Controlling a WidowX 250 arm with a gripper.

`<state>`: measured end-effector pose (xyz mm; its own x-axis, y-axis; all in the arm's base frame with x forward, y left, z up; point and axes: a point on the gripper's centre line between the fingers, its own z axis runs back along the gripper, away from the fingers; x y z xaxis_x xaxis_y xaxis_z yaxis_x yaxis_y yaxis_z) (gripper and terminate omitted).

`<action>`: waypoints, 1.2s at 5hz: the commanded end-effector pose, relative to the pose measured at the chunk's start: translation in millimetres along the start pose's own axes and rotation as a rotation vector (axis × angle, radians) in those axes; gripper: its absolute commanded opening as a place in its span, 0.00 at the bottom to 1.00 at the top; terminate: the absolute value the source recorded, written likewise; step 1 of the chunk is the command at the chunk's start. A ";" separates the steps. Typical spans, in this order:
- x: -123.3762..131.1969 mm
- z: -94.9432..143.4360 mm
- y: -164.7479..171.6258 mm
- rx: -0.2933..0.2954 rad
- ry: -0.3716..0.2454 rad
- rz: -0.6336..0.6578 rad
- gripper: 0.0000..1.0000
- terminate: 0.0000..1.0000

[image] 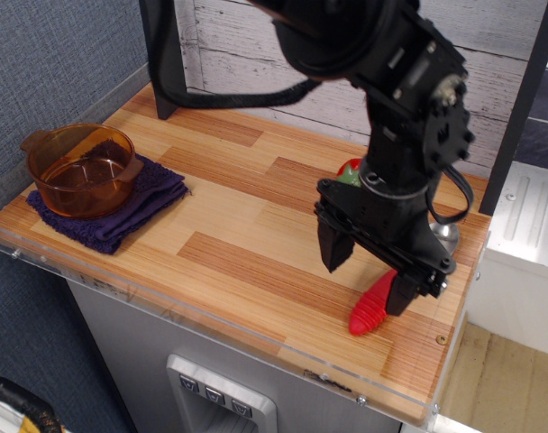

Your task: Put the spoon to the left of the strawberry.

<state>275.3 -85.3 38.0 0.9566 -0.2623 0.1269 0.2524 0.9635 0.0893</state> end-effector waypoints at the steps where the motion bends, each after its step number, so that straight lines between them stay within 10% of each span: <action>1: 16.2 -6.2 -12.5 0.042 -0.031 -0.028 1.00 0.00; 4: 16.1 -25.5 -11.0 -0.007 0.035 -0.052 1.00 0.00; 5: 15.1 -24.6 -11.6 0.007 0.046 -0.083 0.00 0.00; 6: 12.3 -19.1 -10.0 0.031 0.097 -0.118 0.00 0.00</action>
<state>284.8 -91.2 10.9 0.9319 -0.3622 -0.0175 0.3613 0.9233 0.1302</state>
